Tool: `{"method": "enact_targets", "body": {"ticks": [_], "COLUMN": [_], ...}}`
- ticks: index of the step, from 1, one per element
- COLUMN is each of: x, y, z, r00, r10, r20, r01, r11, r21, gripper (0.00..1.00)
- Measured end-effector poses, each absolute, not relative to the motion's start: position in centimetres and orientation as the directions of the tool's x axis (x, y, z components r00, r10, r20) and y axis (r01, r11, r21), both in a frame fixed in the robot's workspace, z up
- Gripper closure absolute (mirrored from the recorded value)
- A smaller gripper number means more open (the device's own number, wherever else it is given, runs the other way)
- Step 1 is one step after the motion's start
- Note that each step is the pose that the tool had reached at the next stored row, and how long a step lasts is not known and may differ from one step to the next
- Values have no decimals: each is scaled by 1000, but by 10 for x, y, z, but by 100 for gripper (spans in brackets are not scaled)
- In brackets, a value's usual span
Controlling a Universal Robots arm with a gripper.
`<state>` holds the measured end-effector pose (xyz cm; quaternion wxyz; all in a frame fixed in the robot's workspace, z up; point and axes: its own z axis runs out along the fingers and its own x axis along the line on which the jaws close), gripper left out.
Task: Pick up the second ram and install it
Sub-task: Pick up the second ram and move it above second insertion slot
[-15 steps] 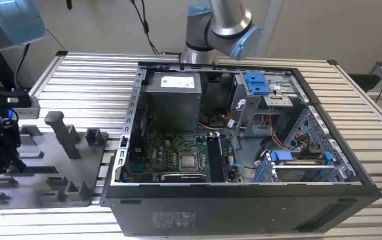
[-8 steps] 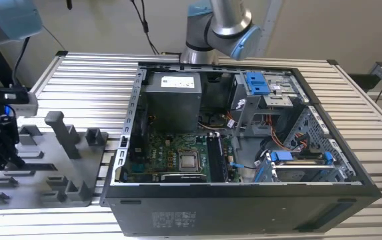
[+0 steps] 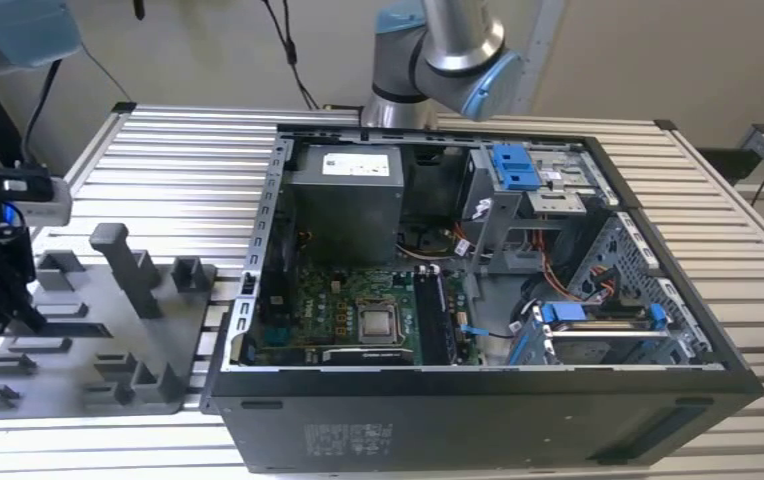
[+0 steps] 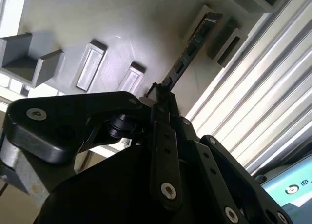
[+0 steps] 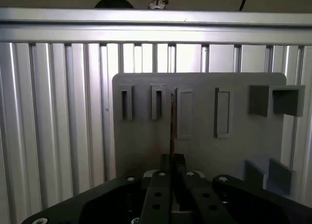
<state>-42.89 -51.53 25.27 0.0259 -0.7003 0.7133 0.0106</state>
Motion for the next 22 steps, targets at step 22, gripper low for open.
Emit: {"method": "enact_targets", "body": {"ticks": [22], "x": [-429], "y": [-515], "z": [281], "r00": [-35], "r10": [-998], "r20": [-52], "r01": [-999], "r11": [36], "r21": [-21], "gripper": [86]}}
